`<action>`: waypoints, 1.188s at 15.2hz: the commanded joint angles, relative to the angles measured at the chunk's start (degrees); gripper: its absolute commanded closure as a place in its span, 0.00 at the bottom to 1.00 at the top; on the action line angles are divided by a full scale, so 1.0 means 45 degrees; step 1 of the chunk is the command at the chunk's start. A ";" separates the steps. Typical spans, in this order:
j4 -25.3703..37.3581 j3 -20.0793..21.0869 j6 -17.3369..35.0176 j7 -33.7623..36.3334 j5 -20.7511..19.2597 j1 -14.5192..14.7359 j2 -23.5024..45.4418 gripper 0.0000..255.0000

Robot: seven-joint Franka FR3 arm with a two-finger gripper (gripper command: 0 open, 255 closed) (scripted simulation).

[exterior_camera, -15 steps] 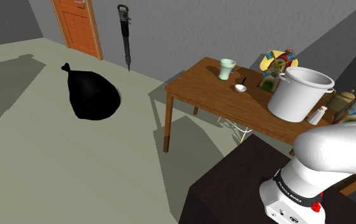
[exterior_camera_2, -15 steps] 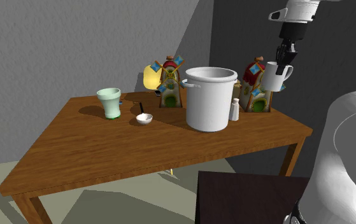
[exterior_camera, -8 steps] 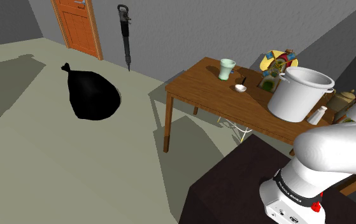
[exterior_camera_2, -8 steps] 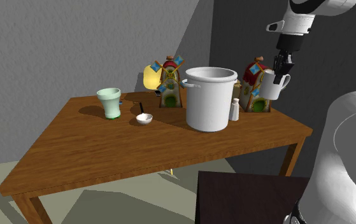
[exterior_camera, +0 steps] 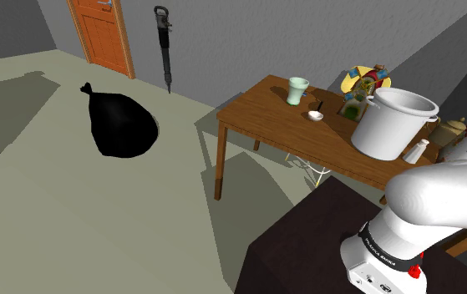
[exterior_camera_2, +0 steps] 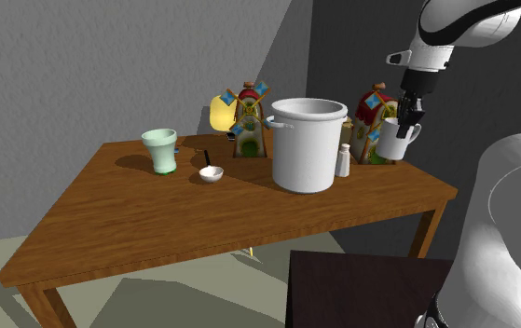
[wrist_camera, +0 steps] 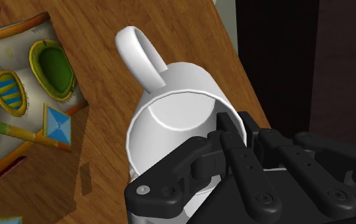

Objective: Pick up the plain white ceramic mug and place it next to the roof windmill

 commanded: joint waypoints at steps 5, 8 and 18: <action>-0.0574 -0.0892 0.1044 0.0101 -0.0425 0.0295 0.0266 1.00; -0.0823 -0.1384 0.1564 0.0148 -0.0645 0.0486 0.0420 1.00; -0.1427 -0.3185 0.3220 0.0330 -0.1354 0.1399 0.0988 1.00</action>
